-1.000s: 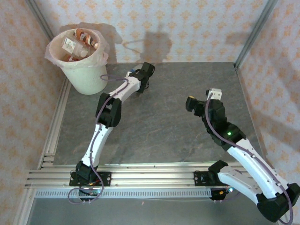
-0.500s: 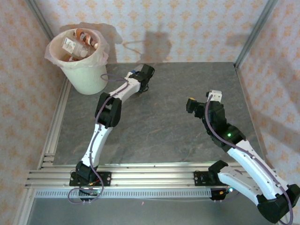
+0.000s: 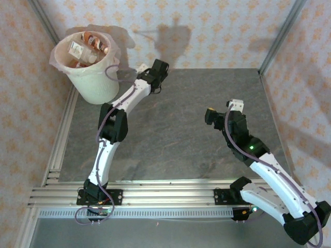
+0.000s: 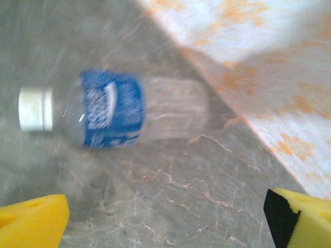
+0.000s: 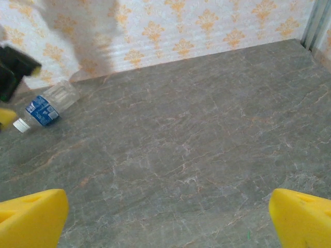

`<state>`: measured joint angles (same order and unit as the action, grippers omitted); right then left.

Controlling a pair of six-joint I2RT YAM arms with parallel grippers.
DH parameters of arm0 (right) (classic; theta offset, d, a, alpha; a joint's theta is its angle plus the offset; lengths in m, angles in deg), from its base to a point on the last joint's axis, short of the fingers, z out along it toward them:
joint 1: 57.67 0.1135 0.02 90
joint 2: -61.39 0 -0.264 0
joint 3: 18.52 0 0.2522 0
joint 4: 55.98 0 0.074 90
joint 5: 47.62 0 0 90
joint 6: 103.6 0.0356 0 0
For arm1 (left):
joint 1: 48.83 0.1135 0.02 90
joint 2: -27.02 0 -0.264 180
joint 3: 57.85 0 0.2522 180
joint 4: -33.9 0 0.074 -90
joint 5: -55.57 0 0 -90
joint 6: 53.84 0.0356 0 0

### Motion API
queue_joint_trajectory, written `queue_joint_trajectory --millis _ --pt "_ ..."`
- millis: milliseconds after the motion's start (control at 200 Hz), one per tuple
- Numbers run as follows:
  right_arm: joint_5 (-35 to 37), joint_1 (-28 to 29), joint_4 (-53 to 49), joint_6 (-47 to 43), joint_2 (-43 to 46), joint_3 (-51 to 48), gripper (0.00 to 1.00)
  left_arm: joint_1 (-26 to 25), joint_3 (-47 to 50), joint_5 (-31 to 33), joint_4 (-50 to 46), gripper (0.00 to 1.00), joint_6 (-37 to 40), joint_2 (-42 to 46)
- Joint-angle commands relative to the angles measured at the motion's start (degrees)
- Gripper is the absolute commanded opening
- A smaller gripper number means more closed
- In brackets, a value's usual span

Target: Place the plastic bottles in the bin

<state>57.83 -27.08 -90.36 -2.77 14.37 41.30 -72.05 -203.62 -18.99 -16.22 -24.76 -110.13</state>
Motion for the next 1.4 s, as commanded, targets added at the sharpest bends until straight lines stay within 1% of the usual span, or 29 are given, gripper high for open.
queue_joint_trajectory --millis 0,60,105,200,270,320,375,490,525,595,655,711,811,911,1186,1246,1321,1396 --pt "0.52 -0.23 0.89 -0.17 -0.35 0.08 1.00 0.23 -13.96 5.81 -12.81 1.00 20.29 -4.35" --pt "0.47 -0.26 1.13 -0.19 -0.43 -0.01 1.00 0.88 -17.31 6.48 -14.45 1.00 27.17 -6.57" --pt "0.59 -0.20 1.36 -0.27 -0.43 0.00 1.00 1.45 -17.45 5.49 -14.01 1.00 31.81 -7.07" --pt "0.77 -0.24 1.23 -0.40 -0.61 0.17 1.00 2.36 -16.04 5.10 -11.80 1.00 38.96 -6.77" --pt "0.99 -0.24 1.36 -0.28 -0.92 0.47 1.00 3.11 -14.33 2.37 -7.82 1.00 45.03 -6.93" --pt "0.97 -0.27 1.67 0.13 -1.20 0.52 1.00 3.78 -15.29 -0.58 -7.13 1.00 48.60 -8.32" --pt "0.92 -0.23 1.93 0.68 -1.53 0.61 1.00 4.70 -18.16 -3.61 -8.36 1.00 51.42 -11.01" --pt "0.52 -0.25 1.82 2.37 -2.73 1.39 1.00 6.23 -24.47 -10.55 -11.28 1.00 54.52 -15.94" --pt "0.59 -0.26 1.77 2.83 -3.12 1.64 1.00 6.34 -24.94 -11.21 -11.22 1.00 55.76 -16.39" --pt "0.89 -0.20 1.81 3.71 -3.89 1.92 1.00 6.48 -23.91 -10.31 -9.57 1.00 57.70 -16.15" --pt "1.06 -0.25 1.81 4.81 -4.54 2.23 1.00 7.06 -23.31 -10.38 -8.14 1.00 58.99 -16.43" --pt "1.22 -0.20 1.67 5.71 -4.96 2.45 1.00 7.88 -23.78 -11.91 -7.51 1.00 59.20 -17.25" --pt "1.37 -0.27 1.81 7.46 -5.27 2.50 1.00 9.79 -25.47 -18.68 -7.58 1.00 57.43 -19.79" --pt "1.75 -0.23 1.98 7.97 -5.57 2.54 1.00 10.80 -27.46 -23.11 -9.96 1.00 56.33 -22.08" --pt "1.92 -0.24 1.76 8.49 -7.27 4.02 1.00 11.54 -26.85 -28.31 -9.02 0.99 55.03 -23.84" --pt "1.89 -0.21 1.80 8.90 -7.71 4.30 1.00 11.50 -26.82 -28.13 -8.73 0.97 55.10 -24.13" --pt "1.78 -0.23 1.80 9.34 -8.08 4.47 1.00 10.99 -26.58 -24.72 -9.02 0.95 55.95 -24.07" --pt "1.83 -0.18 1.96 9.60 -8.48 4.38 1.00 10.82 -26.05 -22.37 -9.55 0.90 56.50 -24.01"
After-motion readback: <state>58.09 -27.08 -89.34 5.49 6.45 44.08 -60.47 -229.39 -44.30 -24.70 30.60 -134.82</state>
